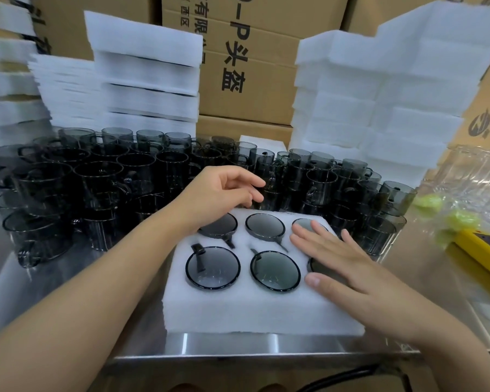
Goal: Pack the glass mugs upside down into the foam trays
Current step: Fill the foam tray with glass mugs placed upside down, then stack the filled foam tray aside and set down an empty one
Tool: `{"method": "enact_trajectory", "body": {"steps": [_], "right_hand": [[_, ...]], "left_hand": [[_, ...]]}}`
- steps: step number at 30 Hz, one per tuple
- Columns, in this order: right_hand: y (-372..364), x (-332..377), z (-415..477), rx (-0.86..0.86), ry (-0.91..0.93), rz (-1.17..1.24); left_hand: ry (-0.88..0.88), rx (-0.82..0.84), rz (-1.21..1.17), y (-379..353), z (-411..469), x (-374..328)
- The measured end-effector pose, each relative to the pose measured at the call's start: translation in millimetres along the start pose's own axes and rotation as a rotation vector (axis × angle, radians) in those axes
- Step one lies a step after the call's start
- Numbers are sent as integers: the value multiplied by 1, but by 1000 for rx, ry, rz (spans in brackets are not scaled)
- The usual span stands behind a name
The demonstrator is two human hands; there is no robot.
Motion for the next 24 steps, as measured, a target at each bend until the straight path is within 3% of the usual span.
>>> {"method": "enact_trajectory", "body": {"steps": [2,6,8,10,13,16,24], "right_hand": [[-13,-9,-6,-26,50,-4],[-3,-5,-1,-150,-55,68],[-10,-2,-8,-288,-100,194],[-11,1,-20,-483,-206,347],[-18,0,-40,-658,-365,657],[-17,0,-46,-697,-473,735],[2,19,-53,-662,-549,635]], "left_hand": [[-8,-66,-3,4,-4,0],[-37,-227,148,11,-19,-4],[-56,-361,339,16,-34,-8],[12,-489,384,23,-54,-7],[335,-469,173,24,-88,-1],[624,-360,-255,11,-115,1],[636,-290,-435,6,-131,-24]]}}
Point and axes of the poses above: each hand's wrist, its own z-axis towards the middle knuckle, its own y-axis out of the back of the hand, x = y × z, the point moved 4 cm from there along z, towards the middle knuckle, and after that the axes turned 7 degrees about -x, right-handed, at the moved point
